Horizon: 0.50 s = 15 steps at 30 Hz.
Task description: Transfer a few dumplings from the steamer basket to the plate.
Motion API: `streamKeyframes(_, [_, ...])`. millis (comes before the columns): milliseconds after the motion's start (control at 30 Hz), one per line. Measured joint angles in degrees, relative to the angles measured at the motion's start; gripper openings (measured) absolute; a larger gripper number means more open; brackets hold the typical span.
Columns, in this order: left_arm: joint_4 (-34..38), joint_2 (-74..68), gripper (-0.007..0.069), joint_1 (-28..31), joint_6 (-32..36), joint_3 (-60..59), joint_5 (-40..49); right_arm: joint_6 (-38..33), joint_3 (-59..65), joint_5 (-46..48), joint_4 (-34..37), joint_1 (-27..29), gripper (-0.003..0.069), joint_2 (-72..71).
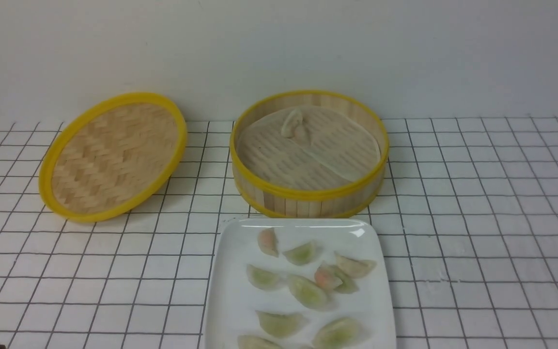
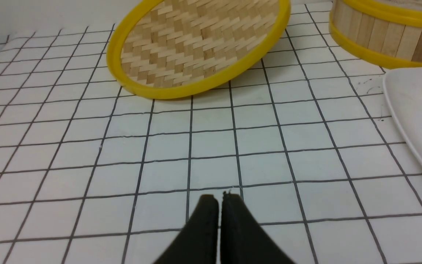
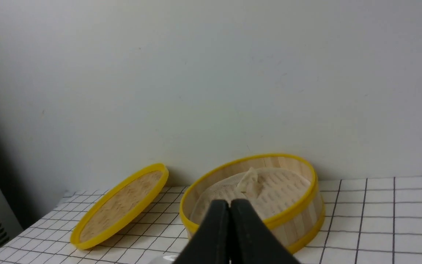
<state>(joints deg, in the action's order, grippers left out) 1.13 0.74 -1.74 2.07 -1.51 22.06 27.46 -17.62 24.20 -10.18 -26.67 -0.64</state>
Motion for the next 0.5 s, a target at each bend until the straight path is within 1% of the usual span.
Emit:
streamKeyframes(100, [0.0,0.0,-0.0006,0.0,0.0,0.0,0.0,-2.4,0.3,-3.3,-0.4,0.0,-0.0010,0.0])
streamKeyframes(167, [0.0,0.0,-0.0006,0.0,0.0,0.0,0.0,-5.8,1.2,-5.7,1.2,0.0,-0.0010,0.0])
streamKeyframes(200, [0.0,0.0,-0.0006,0.0,0.0,0.0,0.0,-5.8,1.2,-5.7,1.2,0.0,-0.0010,0.0])
streamKeyframes(233, [0.0,0.0,-0.0006,0.0,0.0,0.0,0.0,-10.6,1.8,-6.9,5.1,0.0,-0.0010,0.0])
streamKeyframes(367, [0.0,0.0,-0.0006,0.0,0.0,0.0,0.0,-19.9,2.6,-7.2,12.8,0.0,-0.0010,0.0])
streamKeyframes(433, [0.0,0.0,-0.0006,0.0,0.0,0.0,0.0,-22.9,2.7,-7.2,14.8,0.0,-0.0010,0.0])
streamKeyframes(500, [0.0,0.0,-0.0006,0.0,0.0,0.0,0.0,-24.8,2.7,-7.2,15.1,0.0,-0.0010,0.0])
